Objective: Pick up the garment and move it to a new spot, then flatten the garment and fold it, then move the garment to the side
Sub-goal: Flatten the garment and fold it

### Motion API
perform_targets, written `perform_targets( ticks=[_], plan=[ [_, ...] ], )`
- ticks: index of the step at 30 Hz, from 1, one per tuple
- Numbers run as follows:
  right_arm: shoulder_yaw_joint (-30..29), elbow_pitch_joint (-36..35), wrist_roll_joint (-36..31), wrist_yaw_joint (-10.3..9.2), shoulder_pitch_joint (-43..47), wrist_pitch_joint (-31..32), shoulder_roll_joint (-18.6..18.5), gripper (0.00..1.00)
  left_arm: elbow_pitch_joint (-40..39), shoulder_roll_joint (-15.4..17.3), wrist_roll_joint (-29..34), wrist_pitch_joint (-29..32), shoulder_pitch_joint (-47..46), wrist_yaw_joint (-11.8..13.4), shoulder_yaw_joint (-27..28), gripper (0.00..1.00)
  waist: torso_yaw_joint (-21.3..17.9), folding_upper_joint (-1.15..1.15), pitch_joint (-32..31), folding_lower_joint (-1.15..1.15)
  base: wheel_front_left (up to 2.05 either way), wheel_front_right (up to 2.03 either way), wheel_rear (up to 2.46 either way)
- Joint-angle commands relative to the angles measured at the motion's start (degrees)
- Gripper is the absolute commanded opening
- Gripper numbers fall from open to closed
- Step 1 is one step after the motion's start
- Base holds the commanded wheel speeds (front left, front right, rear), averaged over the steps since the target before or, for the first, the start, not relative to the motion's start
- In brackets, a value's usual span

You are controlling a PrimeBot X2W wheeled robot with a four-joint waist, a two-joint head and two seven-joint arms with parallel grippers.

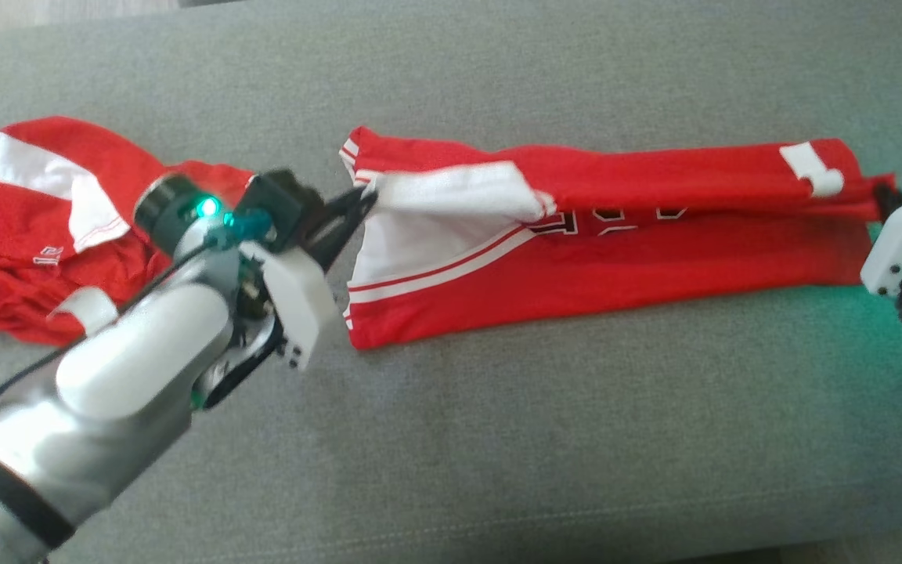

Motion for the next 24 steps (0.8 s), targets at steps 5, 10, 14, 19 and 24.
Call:
perform_targets(
  ticks=[5,10,14,19,24],
  plan=[
    [2.7,-3.8,1.9,0.37,2.2,3.6,-2.5,0.0,-4.3,4.2,-1.7,3.5,0.9,0.9,0.9,0.0,-0.5,0.0,-0.6,0.0,0.0,0.0,0.0],
    [5.1,-6.3,3.0,0.37,3.7,6.5,-3.3,0.0,-6.0,4.8,-2.5,5.5,2.8,1.4,0.2,0.0,-0.9,0.0,-0.1,0.0,0.0,0.0,0.0],
    [6.2,-7.3,3.6,0.37,4.6,8.4,-3.8,0.36,-5.4,4.1,-2.7,5.5,3.6,1.9,-0.1,0.0,-1.2,0.0,-0.1,0.0,0.0,0.0,0.0],
    [6.0,-8.0,4.3,0.37,5.4,9.0,-3.7,1.0,-3.9,2.7,-3.3,3.4,4.9,3.5,0.7,1.0,-1.7,0.0,-0.8,0.0,0.0,0.0,0.0],
    [4.4,-9.8,4.4,0.37,5.6,5.5,-3.3,1.0,-2.0,1.1,-4.7,-0.6,6.3,6.2,3.3,1.0,-2.0,0.0,-2.2,0.0,0.0,0.0,0.0]
  ],
)
